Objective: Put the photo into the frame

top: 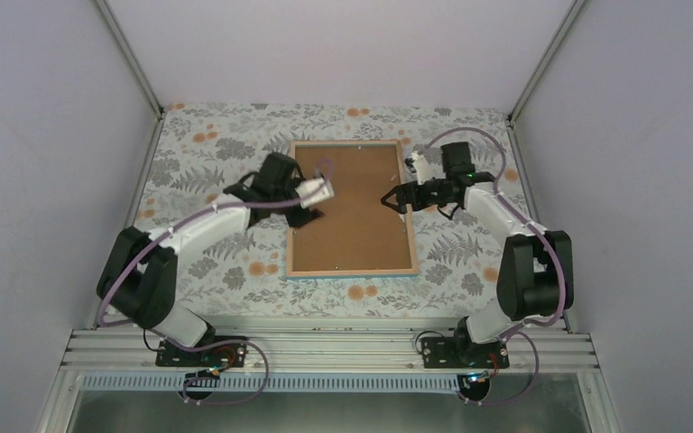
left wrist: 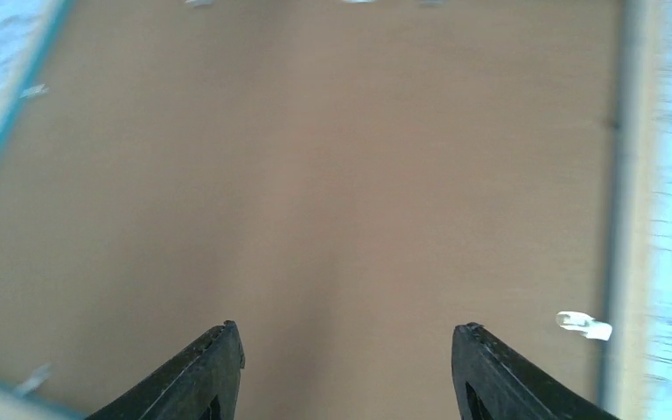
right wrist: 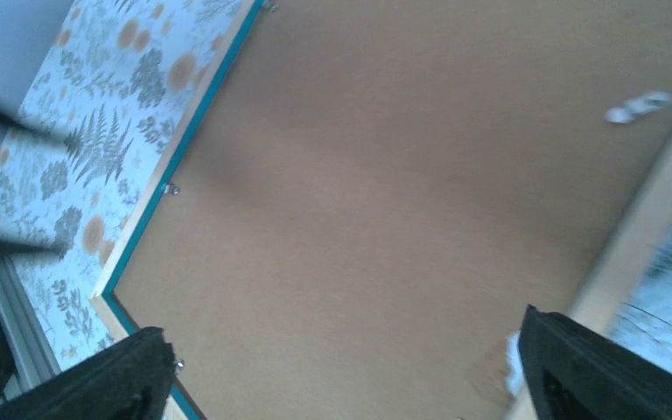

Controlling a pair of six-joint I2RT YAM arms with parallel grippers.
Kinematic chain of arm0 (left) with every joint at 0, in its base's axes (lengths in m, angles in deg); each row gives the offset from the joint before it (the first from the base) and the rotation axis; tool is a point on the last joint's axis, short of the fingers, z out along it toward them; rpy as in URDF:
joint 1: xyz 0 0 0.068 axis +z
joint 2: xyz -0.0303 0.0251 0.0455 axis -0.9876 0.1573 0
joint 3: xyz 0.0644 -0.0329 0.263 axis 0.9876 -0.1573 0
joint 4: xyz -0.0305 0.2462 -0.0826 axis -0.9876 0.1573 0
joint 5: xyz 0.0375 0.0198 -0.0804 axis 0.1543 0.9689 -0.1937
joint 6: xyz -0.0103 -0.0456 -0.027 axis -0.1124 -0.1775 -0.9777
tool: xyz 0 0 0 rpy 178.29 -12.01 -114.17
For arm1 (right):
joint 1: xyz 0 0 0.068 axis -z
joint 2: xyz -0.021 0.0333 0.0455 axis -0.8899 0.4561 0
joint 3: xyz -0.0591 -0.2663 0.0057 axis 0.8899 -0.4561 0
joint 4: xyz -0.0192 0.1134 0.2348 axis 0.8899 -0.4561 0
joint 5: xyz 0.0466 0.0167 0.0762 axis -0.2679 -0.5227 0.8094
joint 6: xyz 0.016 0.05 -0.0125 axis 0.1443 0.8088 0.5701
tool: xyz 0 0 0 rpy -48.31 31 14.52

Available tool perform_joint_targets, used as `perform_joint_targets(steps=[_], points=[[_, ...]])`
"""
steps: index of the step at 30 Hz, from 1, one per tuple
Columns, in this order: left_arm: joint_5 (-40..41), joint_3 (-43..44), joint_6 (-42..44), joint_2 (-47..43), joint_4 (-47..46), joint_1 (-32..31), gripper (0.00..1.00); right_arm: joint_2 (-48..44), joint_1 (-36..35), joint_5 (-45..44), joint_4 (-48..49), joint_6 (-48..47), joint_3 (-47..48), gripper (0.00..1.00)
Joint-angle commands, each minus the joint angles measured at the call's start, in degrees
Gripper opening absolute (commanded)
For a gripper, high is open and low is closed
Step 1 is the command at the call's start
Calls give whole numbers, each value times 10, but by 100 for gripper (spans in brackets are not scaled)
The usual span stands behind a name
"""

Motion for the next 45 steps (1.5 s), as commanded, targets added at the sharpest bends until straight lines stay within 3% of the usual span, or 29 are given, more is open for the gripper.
perform_joint_targets(steps=[1,9,19,29,35,45], points=[[-32,-69,26,-36,9,-80,61,-24,51,24,-26,-2,7,100],[65,-106,-20,8,-63,-227,61,-29,127,33,-10,26,-13,100],[130,-73,-36,121,-121,-277,55,-10,193,69,3,71,-39,100],[145,-56,-40,151,-106,-281,27,15,201,83,10,70,-57,99],[89,-84,-45,122,-84,-276,21,52,140,-60,53,101,4,95],[82,-78,-44,134,-86,-267,21,232,35,-259,61,160,193,94]])
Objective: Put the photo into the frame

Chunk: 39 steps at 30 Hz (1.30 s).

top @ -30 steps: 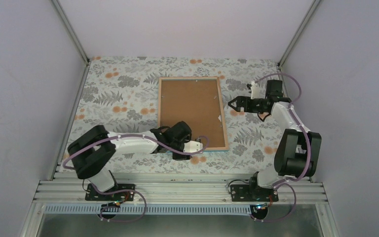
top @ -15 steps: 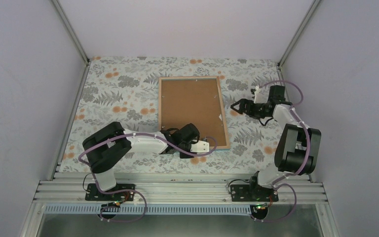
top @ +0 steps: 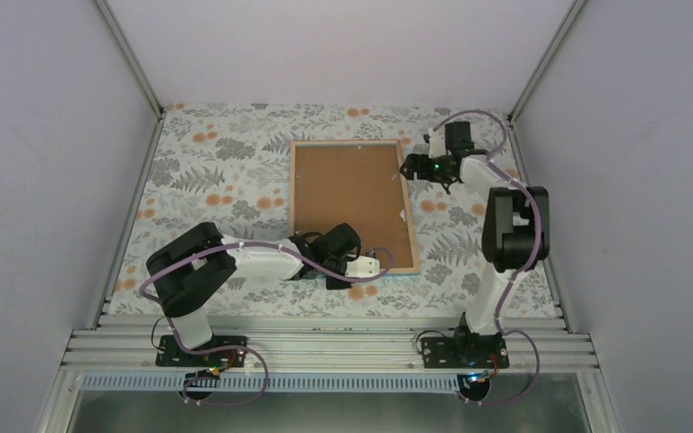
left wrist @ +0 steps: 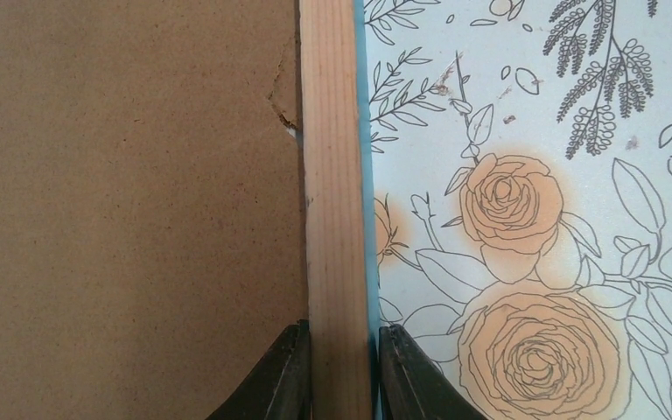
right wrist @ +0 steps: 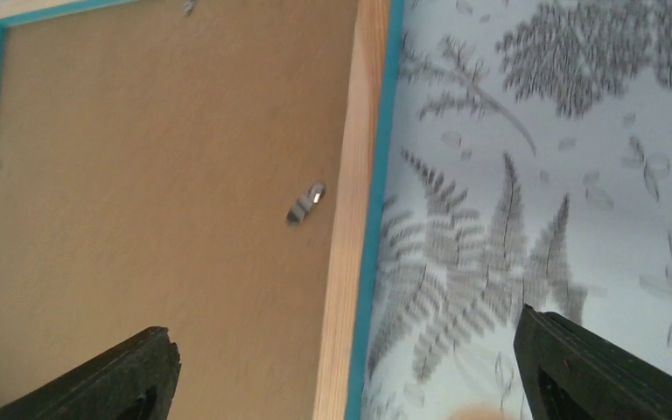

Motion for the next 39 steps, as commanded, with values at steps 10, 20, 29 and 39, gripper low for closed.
perform_joint_targets(steps=[10,20,29,39], points=[[-28,-5,-10,11,33,14,21,132,-71,-138,19,49,100,85],[-31,-6,-6,12,34,27,21,153,-83,-192,8,28,83,65],[-37,-9,6,9,31,44,21,133,-83,-158,-19,2,79,58],[-45,-12,12,6,29,45,21,78,-91,-147,21,44,86,79]])
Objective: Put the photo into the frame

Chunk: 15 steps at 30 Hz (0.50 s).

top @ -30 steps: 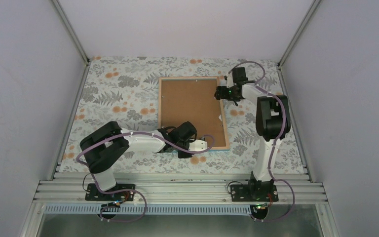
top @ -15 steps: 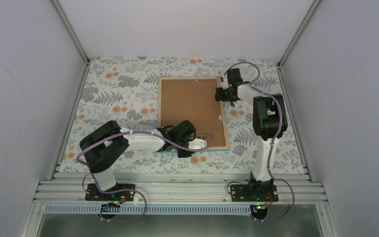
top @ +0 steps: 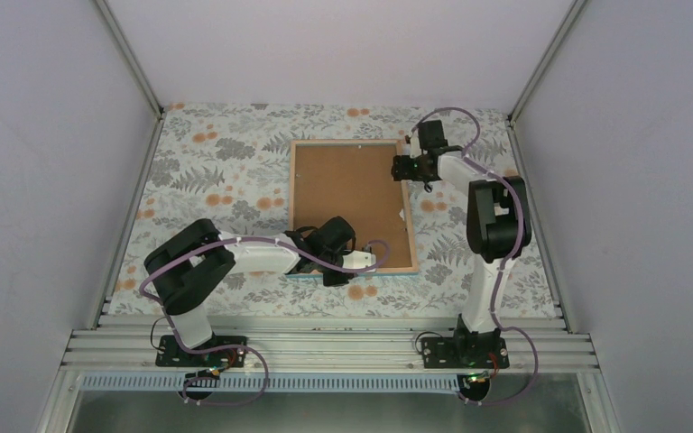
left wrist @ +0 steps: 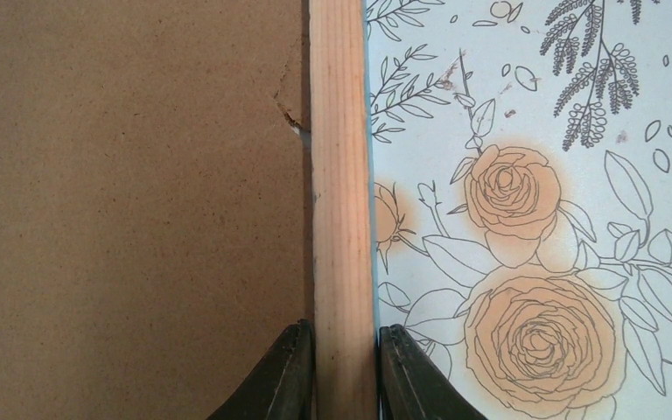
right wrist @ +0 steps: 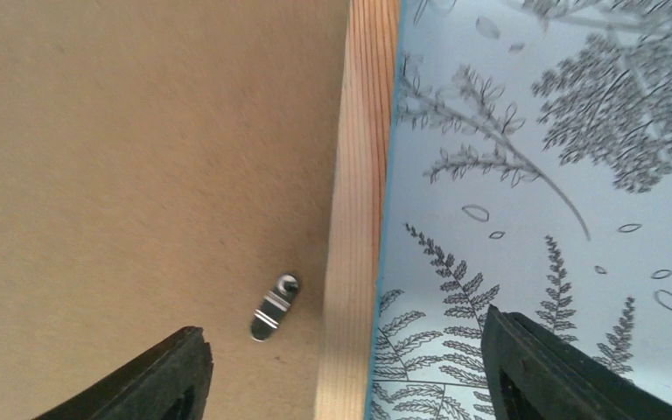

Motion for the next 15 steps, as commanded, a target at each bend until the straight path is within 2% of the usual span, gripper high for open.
perform_joint_targets(steps=[1,4,9,13,15], points=[[11,-12,6,6,24,9,21,-18,-10,5,14,25,9,80],[12,-12,4,5,22,10,21,3,-16,-12,14,32,11,81],[12,-12,-3,8,21,10,21,35,-21,-35,18,32,24,78],[15,-10,-2,7,21,11,21,45,-31,-49,16,17,17,68],[15,-10,-2,7,23,14,21,45,-30,-59,12,8,9,56]])
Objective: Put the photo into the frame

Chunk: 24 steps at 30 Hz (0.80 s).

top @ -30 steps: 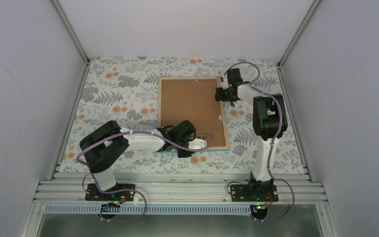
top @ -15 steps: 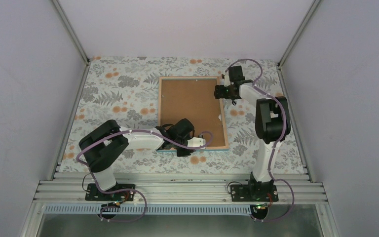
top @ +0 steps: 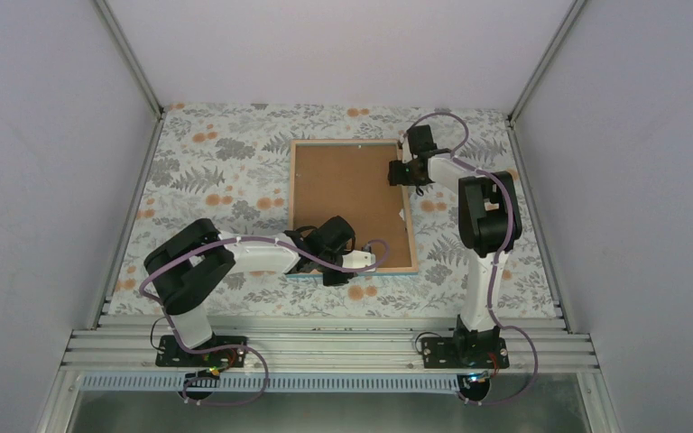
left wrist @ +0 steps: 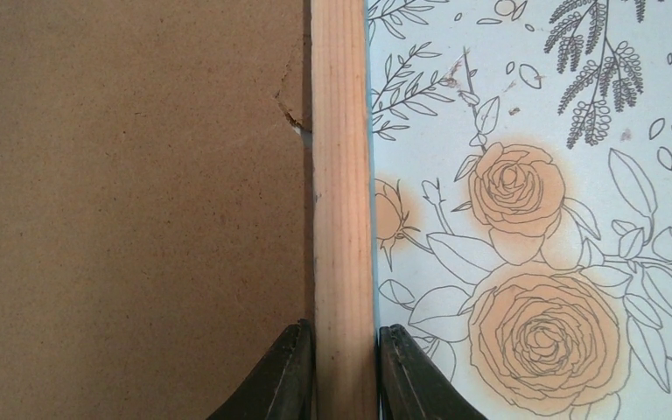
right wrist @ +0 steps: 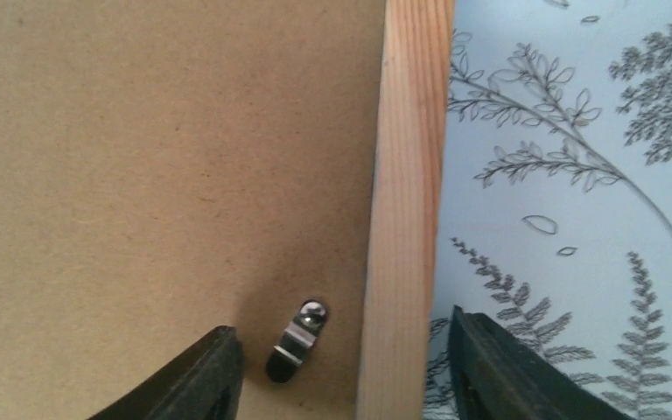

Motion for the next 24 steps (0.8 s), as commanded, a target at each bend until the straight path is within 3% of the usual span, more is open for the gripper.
perform_joint_targets(steps=[1,8,13,17,23,24], points=[[17,-11,-2,6,24,14,21,9,-8,-35,-3,-14,-5,50],[15,-10,3,8,23,19,20,7,-6,-56,-6,-27,-20,15],[14,-11,10,7,24,22,20,-3,-6,-36,-2,-21,-34,8],[13,-13,12,5,24,23,21,-16,-6,-14,-2,-18,-32,14],[14,-10,14,1,19,21,31,-48,-3,27,-7,-14,-27,41],[19,-9,14,4,17,19,32,-56,-1,33,-6,-14,-29,49]])
